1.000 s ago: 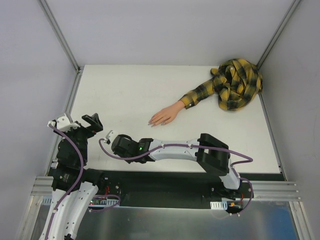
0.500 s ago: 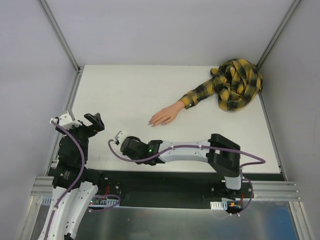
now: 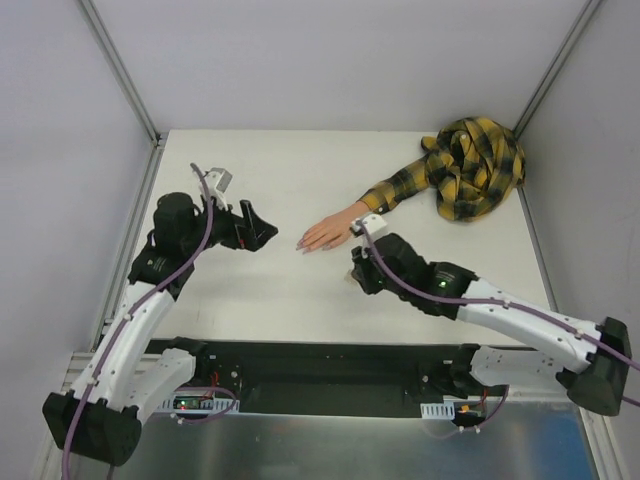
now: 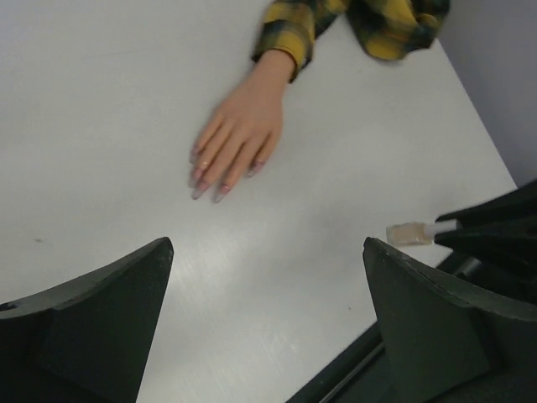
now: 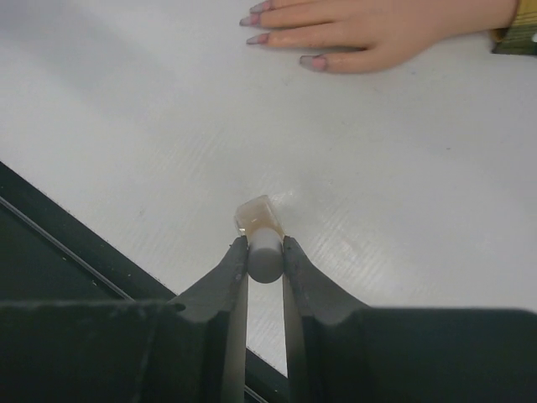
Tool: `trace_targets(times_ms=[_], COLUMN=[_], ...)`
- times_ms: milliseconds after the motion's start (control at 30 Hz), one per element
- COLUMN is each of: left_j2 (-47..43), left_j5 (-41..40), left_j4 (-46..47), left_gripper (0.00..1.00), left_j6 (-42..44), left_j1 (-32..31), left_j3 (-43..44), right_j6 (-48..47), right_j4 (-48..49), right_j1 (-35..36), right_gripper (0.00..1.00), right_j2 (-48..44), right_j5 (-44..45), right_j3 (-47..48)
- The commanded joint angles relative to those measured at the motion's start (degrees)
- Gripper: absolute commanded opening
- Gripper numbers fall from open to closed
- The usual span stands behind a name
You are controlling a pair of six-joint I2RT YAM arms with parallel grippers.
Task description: Paint the nails
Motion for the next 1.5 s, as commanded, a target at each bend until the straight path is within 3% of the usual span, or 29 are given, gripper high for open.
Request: trace_targets(times_ms=[0,133,167,300,367,533,767,1300,1467], left_j2=[6.85,12.23,13.28,13.12,11.72,9.86,11.63,12.41,13.29], left_j5=[20.85,30.34,32.19,33.95,34.93,40.63,46.53,43.63,42.84], left_j4=[8.35,14.07,14.34,19.33,29.86,33.41,34.12,26.03,25.68], left_gripper=[0.95,0.91,0.84,0.76,0.71,0.69,0.63,0.50,0.40], left_j6=[-1.27,2.32,6.60,13.93,10.61,10.07,7.35,10.78,10.69], left_j1=[-3.57,-11.83,-13.94,-21.96,-22.14,-22.75,-23.45,-23.72,-23.90], left_j3=[4.69,6.36,6.45,0.60,-3.72,-6.82,-5.68,-4.10,-3.13], right_j6=[-0.02,-1.16,-1.25,-3.45,-3.37,-1.87,-0.64,-0.11,0.33], right_j4=[-4.97,-9.80,-11.64,-13.86,-12.64,-10.43,-7.00,-5.42,-5.42], right_j1=[-5.56,-12.24,-12.52,-12.61,-12.00,-8.22,-3.73,-3.47,-3.47], right_gripper=[0.00,0.00,0.00,0.00,0.00,0.00,0.00,0.00,0.01], right_j2=[-8.49,-11.40,-11.23,-9.48,-9.47,-9.91,-3.68,-0.25,0.81], right_j5=[-6.57,-13.62,-14.85,-24.58,-28.30,-31.91,-33.77,-31.92,-31.48], right_j3=[-1.16,2.86,4.10,8.85,9.82,11.31,16.67,19.49,20.63])
